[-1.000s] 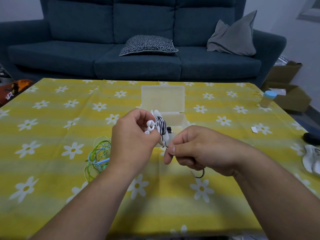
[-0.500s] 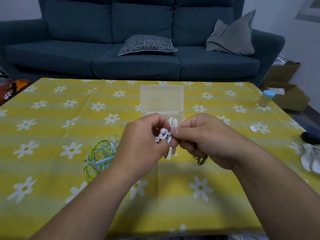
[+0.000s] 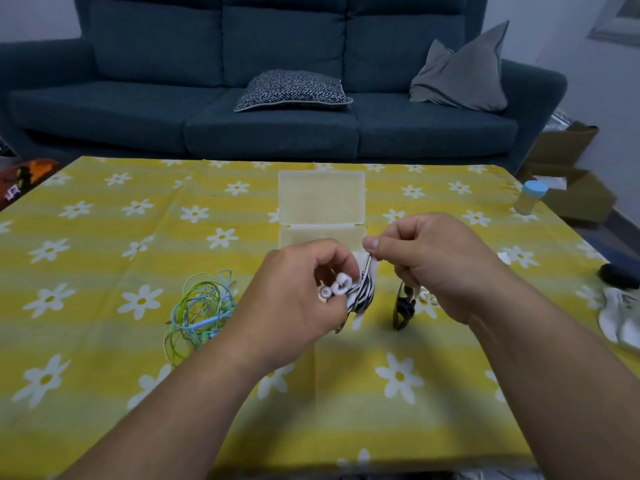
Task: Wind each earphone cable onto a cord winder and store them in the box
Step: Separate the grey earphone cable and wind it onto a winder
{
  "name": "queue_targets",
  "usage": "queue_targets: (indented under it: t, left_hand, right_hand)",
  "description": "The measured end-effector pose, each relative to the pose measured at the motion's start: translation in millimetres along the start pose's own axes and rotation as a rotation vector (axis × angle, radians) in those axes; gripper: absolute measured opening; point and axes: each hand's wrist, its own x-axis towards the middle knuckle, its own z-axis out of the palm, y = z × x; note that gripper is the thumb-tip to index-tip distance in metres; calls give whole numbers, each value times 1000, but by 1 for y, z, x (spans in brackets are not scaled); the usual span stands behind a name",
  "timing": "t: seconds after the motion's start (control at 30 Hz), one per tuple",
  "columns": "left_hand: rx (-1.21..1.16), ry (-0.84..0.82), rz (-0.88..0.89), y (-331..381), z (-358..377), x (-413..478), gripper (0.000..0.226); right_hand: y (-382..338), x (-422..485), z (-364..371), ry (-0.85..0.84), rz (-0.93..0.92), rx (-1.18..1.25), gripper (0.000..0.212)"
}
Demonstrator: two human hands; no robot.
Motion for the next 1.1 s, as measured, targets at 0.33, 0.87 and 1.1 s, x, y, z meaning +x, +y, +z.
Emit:
queue_targets:
  t: [0.33, 0.87, 1.1]
  left_hand:
    - [-441, 86, -94, 5, 2, 3, 18]
    - [-198, 403, -235, -20, -11, 11, 26]
    - [163, 243, -191, -12, -1, 7, 21]
  right_hand:
    - [11, 4, 14, -252, 131, 277, 30]
    - [1, -11, 36, -301, 103, 41, 20]
    - [-5, -12, 42, -116, 8, -176, 17]
